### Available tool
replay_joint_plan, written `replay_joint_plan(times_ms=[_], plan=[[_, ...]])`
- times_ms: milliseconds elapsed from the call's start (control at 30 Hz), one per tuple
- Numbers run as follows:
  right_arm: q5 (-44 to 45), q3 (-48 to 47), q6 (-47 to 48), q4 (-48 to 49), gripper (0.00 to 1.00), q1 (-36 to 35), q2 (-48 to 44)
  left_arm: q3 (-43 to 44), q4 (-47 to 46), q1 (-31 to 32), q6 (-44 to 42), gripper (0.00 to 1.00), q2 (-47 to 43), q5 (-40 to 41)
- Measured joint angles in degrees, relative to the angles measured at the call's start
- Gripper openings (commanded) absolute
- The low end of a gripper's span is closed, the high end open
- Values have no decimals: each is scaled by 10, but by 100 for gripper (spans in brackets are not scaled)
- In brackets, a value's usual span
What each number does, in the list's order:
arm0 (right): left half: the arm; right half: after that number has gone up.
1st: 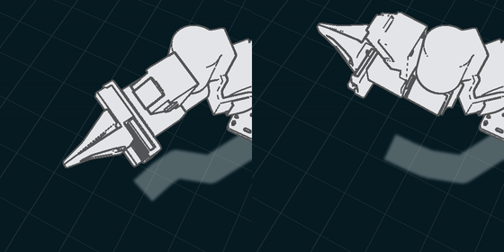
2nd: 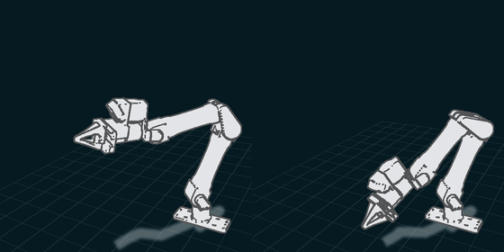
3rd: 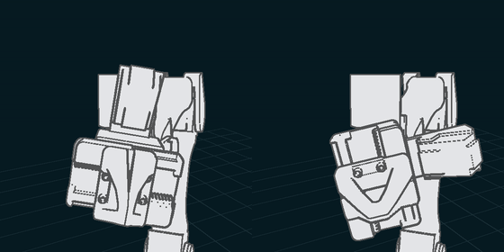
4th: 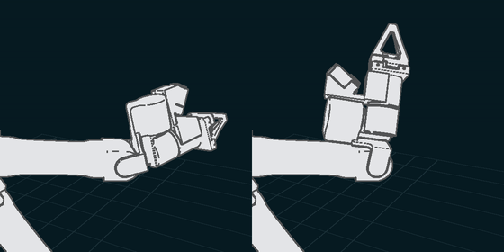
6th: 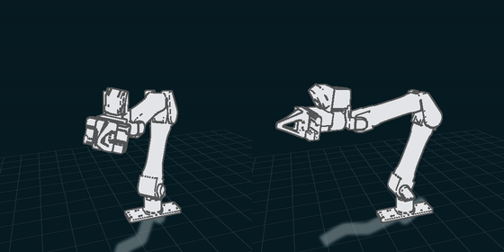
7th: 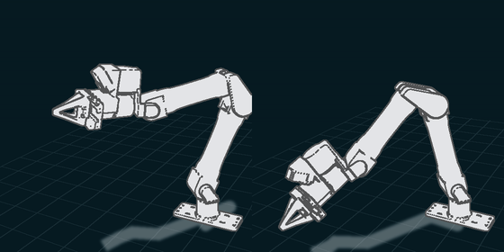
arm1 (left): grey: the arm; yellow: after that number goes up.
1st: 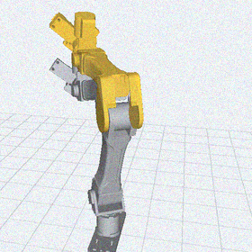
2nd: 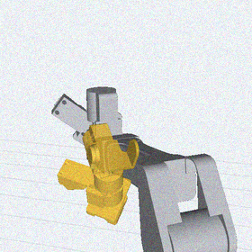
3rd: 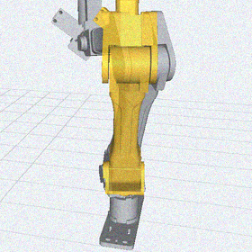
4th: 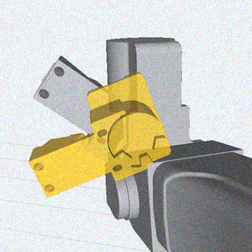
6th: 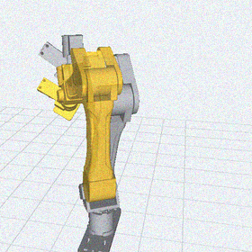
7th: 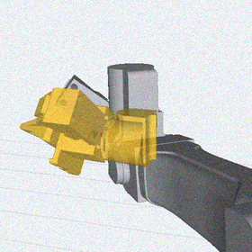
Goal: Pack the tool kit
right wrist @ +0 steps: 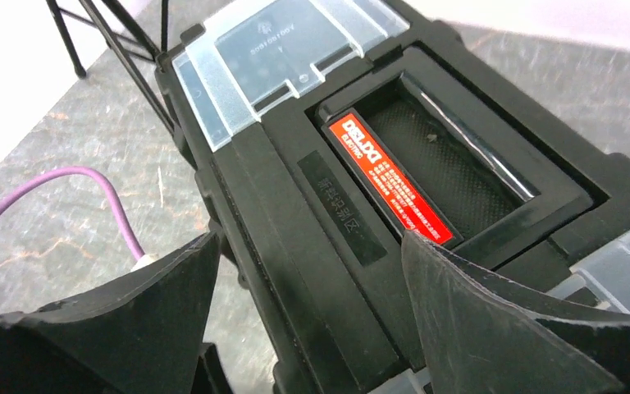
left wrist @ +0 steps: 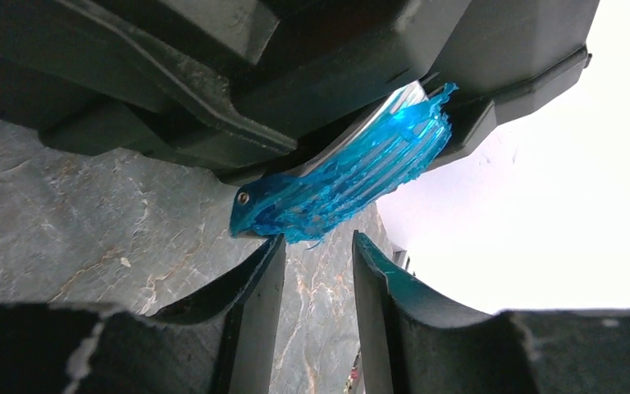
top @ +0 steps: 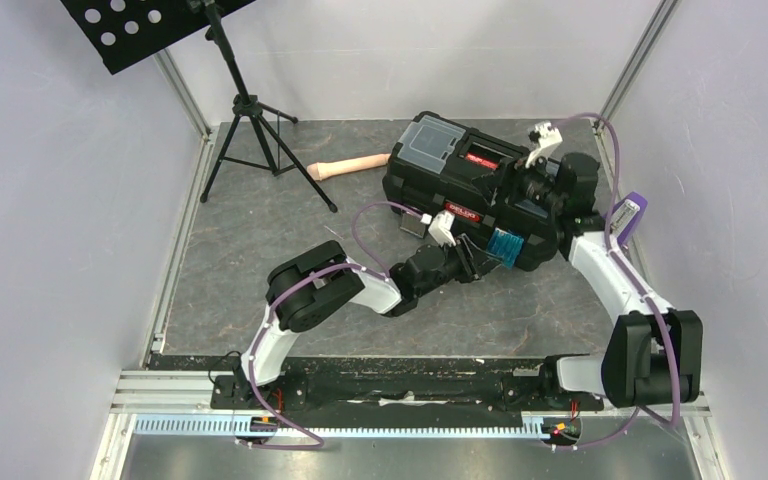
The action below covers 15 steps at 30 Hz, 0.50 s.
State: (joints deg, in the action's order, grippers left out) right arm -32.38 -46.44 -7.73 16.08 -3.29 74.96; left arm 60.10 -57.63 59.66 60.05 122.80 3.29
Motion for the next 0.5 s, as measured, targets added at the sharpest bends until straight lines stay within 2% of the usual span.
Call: replay_joint_plan(times_ms=[167, 267, 500], plan=[[16, -183, 23, -249, 96, -6, 57, -26, 26, -5, -15, 50, -9, 31], [33, -290, 53, -369, 98, 13, 111, -43, 49, -18, -28, 53, -9, 49], [57, -450, 125, -489, 98, 90, 225, -84, 66, -33, -53, 59, -44, 71]])
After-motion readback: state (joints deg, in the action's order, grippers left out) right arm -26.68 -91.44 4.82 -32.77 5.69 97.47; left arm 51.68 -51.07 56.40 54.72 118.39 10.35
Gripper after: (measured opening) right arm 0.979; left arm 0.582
